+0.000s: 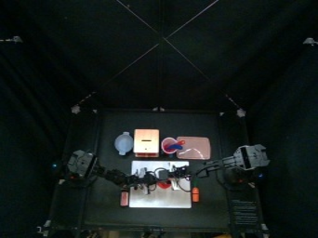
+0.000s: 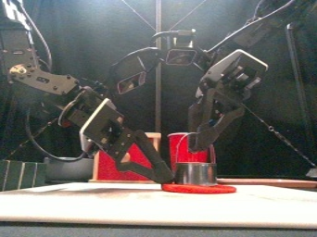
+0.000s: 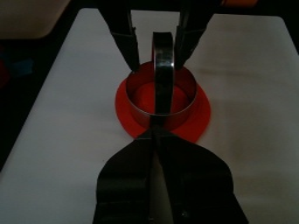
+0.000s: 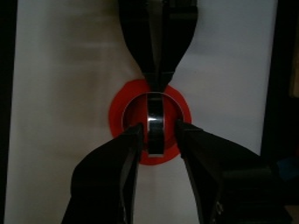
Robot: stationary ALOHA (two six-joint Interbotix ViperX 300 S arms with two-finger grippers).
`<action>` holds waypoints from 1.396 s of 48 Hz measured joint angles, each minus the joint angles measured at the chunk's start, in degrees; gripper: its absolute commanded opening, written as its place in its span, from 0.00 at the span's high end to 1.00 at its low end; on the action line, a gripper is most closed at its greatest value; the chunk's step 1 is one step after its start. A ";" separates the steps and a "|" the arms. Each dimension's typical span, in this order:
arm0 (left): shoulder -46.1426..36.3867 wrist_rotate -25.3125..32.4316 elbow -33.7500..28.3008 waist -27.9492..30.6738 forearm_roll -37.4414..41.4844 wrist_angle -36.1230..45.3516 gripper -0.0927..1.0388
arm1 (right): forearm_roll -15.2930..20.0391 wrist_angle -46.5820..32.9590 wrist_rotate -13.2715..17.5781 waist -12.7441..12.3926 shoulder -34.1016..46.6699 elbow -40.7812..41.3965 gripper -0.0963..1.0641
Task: Get the cutter from the drawer then cut the dough then place the extra dough in the bowl
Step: Place the extra dough in the bowl
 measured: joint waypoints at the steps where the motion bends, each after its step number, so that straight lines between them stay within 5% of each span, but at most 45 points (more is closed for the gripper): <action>1: 0.00 -0.09 0.00 0.00 0.00 0.00 0.47 | -0.09 0.00 0.00 0.00 0.00 0.00 0.29; 23: 0.00 -0.18 -0.09 0.18 0.00 0.97 0.47 | -0.18 -1.05 -0.09 0.18 0.00 0.00 0.52; 42: 0.09 -0.26 -0.18 0.18 -0.53 1.58 0.47 | -3.34 -0.70 -0.09 -0.09 -8.35 2.20 0.53; 67: -1.67 0.09 -0.18 1.32 -0.44 2.99 0.47 | -1.58 -0.53 0.18 -7.29 -24.35 21.09 0.52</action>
